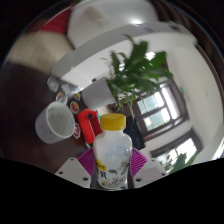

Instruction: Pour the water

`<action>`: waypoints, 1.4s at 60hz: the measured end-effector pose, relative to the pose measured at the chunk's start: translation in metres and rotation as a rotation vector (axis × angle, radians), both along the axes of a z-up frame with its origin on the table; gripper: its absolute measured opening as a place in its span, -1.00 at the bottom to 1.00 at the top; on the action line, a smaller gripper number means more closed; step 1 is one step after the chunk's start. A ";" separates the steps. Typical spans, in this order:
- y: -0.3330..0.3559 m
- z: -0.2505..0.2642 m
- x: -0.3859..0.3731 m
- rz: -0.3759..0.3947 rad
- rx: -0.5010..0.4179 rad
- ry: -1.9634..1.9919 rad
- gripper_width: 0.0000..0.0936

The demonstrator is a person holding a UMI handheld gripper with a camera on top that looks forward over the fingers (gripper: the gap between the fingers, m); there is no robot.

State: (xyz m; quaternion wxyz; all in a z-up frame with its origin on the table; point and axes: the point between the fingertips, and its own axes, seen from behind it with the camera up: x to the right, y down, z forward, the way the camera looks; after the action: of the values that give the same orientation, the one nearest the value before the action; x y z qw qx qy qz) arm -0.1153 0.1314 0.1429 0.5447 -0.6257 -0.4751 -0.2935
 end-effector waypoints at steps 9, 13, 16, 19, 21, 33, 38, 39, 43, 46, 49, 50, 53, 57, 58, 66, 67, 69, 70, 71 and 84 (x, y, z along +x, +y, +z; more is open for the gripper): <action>-0.001 -0.017 0.011 -0.060 -0.206 0.512 -0.10; -0.005 -0.028 0.018 -0.079 -0.274 0.701 -0.10; -0.007 -0.030 0.021 -0.072 -0.307 0.820 -0.10; -0.008 -0.037 0.012 -0.072 -0.324 0.894 -0.10; -0.008 -0.038 0.021 -0.059 -0.332 0.936 -0.10; -0.008 -0.073 0.028 -0.066 -0.318 0.995 -0.06; -0.010 -0.073 0.031 -0.078 -0.307 1.027 -0.07; -0.010 -0.073 0.032 -0.079 -0.303 1.040 -0.07; -0.014 -0.072 0.034 -0.084 -0.305 1.069 -0.07; -0.012 -0.073 0.035 -0.080 -0.299 1.069 -0.02; -0.011 -0.073 0.036 -0.084 -0.292 1.072 0.09; -0.011 -0.073 0.036 -0.087 -0.292 1.073 0.12; -0.012 -0.074 0.036 -0.101 -0.297 1.076 0.19; -0.018 -0.082 0.037 -0.143 -0.345 1.089 0.38; -0.020 -0.084 0.037 -0.151 -0.355 1.095 0.46; -0.054 -0.082 0.049 -0.198 -0.347 1.108 0.79; -0.060 -0.081 0.051 -0.205 -0.342 1.105 0.79; -0.073 -0.080 0.058 -0.223 -0.331 1.099 0.78; -0.080 -0.079 0.061 -0.231 -0.324 1.095 0.78; -0.087 -0.078 0.063 -0.238 -0.319 1.091 0.78; -0.175 -0.056 0.093 -0.358 -0.245 1.063 0.80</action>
State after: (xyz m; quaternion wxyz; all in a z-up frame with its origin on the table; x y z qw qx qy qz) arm -0.0226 -0.0436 0.0869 0.5743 -0.8163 -0.0530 0.0311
